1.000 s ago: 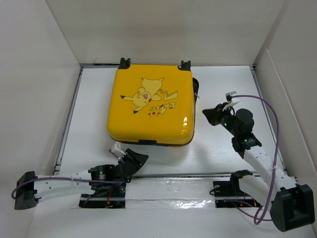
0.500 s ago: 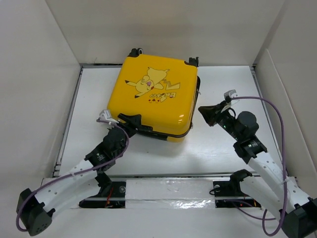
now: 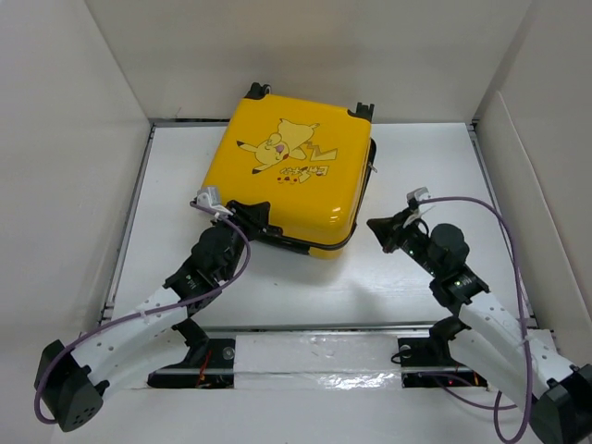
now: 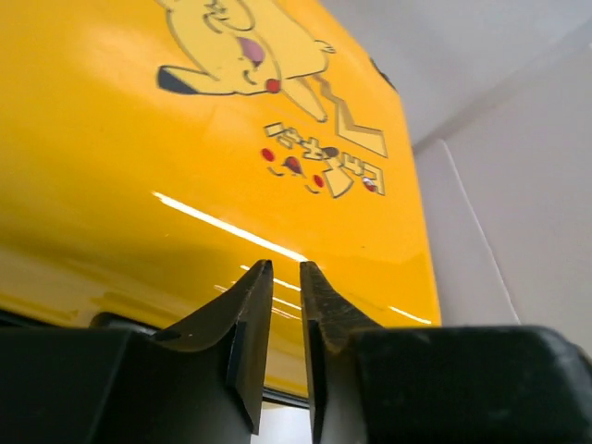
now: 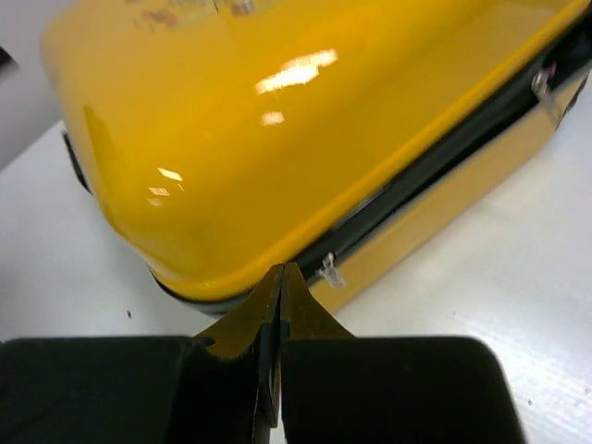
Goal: Pack the luggage
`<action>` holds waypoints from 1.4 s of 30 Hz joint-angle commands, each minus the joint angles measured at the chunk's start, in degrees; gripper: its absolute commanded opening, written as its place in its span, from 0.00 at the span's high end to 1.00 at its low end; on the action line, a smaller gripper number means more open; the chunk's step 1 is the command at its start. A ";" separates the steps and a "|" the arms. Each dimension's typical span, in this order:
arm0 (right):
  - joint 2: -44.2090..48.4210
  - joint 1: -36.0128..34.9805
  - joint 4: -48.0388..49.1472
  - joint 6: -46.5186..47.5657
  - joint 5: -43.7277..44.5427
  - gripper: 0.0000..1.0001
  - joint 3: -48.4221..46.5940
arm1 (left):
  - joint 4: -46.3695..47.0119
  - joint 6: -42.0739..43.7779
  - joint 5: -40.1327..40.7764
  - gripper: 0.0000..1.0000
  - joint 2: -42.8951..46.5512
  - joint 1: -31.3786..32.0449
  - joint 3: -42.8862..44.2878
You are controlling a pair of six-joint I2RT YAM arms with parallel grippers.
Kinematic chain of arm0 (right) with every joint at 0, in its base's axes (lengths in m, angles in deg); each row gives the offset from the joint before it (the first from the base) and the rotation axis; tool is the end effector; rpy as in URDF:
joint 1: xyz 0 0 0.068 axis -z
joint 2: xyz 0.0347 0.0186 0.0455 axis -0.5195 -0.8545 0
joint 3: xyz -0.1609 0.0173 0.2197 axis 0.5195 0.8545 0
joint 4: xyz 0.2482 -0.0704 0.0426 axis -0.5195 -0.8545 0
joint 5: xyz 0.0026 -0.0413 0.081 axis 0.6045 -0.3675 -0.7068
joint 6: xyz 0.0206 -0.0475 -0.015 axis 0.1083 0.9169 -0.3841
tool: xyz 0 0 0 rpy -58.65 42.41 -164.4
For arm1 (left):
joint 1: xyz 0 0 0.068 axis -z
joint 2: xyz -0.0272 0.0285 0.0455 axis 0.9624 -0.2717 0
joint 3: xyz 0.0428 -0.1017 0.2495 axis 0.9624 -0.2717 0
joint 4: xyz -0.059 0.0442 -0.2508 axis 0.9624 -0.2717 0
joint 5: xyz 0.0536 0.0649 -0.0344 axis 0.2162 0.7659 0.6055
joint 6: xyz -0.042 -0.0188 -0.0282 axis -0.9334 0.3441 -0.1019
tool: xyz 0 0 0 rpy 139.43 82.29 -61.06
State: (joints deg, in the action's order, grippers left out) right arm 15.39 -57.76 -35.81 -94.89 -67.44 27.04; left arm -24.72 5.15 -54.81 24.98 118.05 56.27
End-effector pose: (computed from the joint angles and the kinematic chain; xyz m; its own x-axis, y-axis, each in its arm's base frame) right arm 0.1597 0.0865 0.2733 -0.1593 0.1448 -0.9765 -0.5784 0.7880 0.2112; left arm 0.1512 -0.1222 0.2982 -0.1506 -0.6807 -0.7169 0.2362 0.6794 -0.6947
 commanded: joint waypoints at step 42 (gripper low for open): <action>-30.36 -1.04 34.47 18.19 -10.77 0.86 3.52 | 15.22 15.17 -33.20 1.00 -20.40 5.66 -1.18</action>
State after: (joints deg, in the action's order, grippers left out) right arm -16.17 -56.55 -8.47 -77.30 -78.15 33.03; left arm -14.16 18.85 -87.05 5.74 122.62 50.94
